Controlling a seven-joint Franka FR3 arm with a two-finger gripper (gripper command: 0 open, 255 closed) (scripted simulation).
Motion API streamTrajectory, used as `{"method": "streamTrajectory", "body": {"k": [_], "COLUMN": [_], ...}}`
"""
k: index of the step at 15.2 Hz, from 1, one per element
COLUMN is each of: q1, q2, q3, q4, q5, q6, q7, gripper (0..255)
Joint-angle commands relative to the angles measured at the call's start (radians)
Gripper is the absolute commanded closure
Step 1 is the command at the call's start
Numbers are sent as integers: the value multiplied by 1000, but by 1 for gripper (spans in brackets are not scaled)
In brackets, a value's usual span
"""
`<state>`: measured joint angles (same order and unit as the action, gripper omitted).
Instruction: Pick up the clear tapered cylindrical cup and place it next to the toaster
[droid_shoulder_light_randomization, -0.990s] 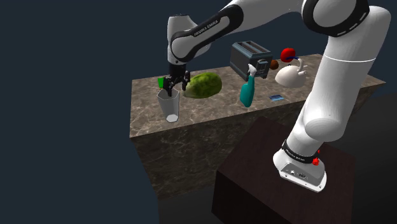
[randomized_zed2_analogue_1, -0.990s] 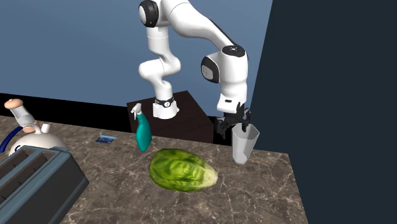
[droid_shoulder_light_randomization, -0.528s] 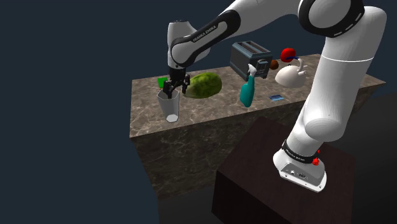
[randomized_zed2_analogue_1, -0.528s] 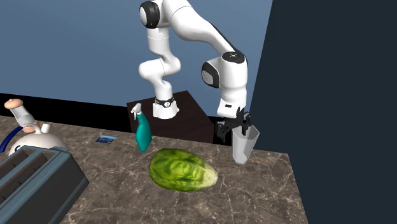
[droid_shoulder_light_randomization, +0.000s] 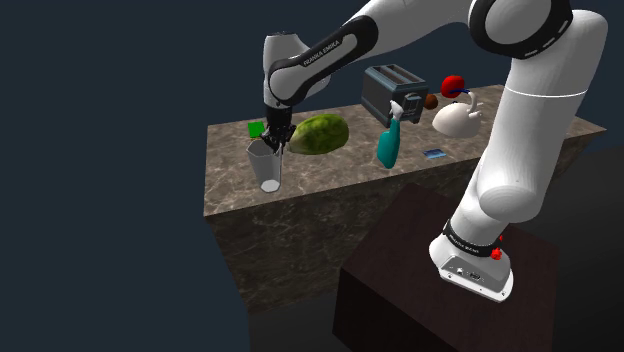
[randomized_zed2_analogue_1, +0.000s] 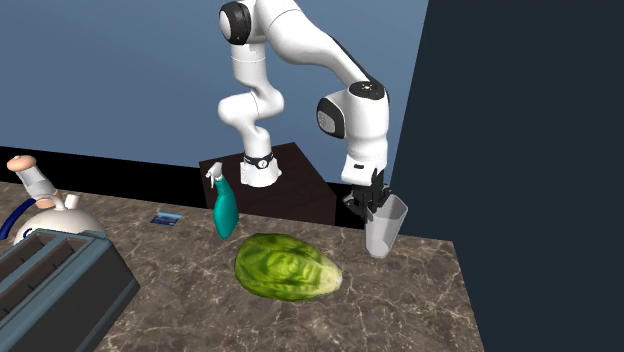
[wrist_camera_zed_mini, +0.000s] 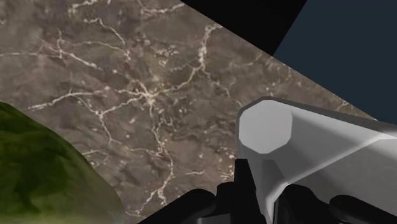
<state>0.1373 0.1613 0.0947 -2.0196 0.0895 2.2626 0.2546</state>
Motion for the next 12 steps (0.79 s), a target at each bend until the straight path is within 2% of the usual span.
{"method": "streamTrajectory", "body": {"k": [1, 5, 12], "q1": [0, 0, -1], "q2": [0, 0, -40], "q3": [0, 0, 0], "q4": [0, 0, 48], "q5": [0, 0, -1], "q6": [0, 0, -86], "q7": [0, 0, 6], "gripper": [255, 255, 255]}}
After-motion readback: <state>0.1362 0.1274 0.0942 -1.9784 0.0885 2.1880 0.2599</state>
